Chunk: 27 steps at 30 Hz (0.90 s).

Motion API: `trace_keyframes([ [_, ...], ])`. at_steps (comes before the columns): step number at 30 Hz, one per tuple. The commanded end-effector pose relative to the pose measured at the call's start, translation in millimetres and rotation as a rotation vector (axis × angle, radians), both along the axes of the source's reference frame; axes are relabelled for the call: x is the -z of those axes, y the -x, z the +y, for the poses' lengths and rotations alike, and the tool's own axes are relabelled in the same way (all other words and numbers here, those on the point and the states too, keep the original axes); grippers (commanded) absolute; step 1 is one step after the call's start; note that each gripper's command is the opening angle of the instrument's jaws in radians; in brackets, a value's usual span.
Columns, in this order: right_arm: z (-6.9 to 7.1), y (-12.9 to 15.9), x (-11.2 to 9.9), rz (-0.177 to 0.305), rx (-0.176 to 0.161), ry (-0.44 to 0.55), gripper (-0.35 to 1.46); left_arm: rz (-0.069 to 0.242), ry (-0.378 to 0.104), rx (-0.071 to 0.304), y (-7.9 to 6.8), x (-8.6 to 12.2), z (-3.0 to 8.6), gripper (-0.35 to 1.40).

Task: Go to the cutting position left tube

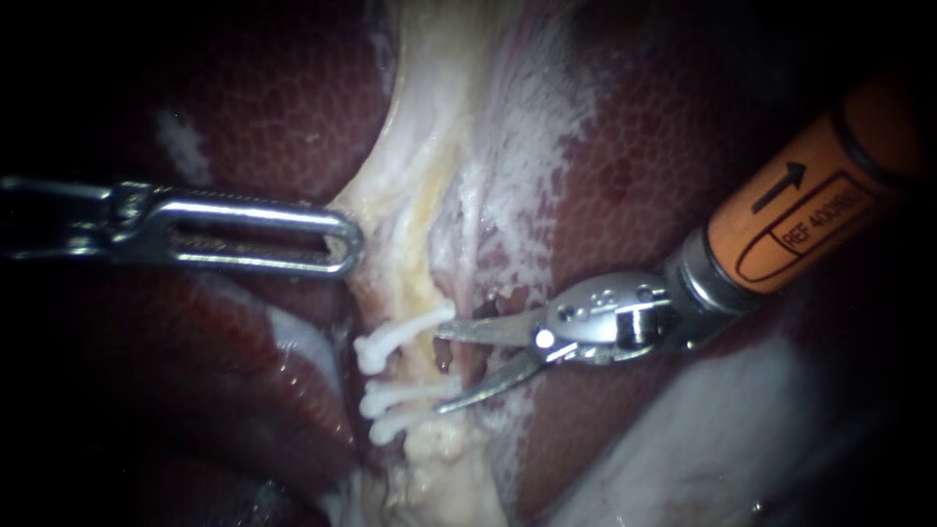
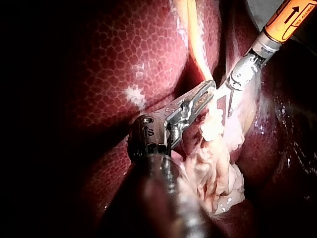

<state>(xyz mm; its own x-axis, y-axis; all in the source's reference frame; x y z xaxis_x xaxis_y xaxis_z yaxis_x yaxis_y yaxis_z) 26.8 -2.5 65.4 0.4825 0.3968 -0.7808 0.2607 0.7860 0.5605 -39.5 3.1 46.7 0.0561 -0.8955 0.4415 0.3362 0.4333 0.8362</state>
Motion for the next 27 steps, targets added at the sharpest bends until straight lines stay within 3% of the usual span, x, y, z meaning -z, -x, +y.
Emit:
trace_keyframes([
  [1,0.0,-0.1,0.1,0.008,0.010,0.000,1.35,0.000,0.000,0.000,0.0,-0.1,0.0,-0.35],
  [17,-0.2,-1.8,0.6,0.073,0.057,-0.009,1.26,0.000,0.001,-0.001,-0.1,-0.5,0.1,-0.35],
  [27,-0.4,-3.2,0.5,0.104,0.065,-0.029,1.25,0.000,0.001,-0.001,-0.1,-0.8,0.1,-0.35],
])
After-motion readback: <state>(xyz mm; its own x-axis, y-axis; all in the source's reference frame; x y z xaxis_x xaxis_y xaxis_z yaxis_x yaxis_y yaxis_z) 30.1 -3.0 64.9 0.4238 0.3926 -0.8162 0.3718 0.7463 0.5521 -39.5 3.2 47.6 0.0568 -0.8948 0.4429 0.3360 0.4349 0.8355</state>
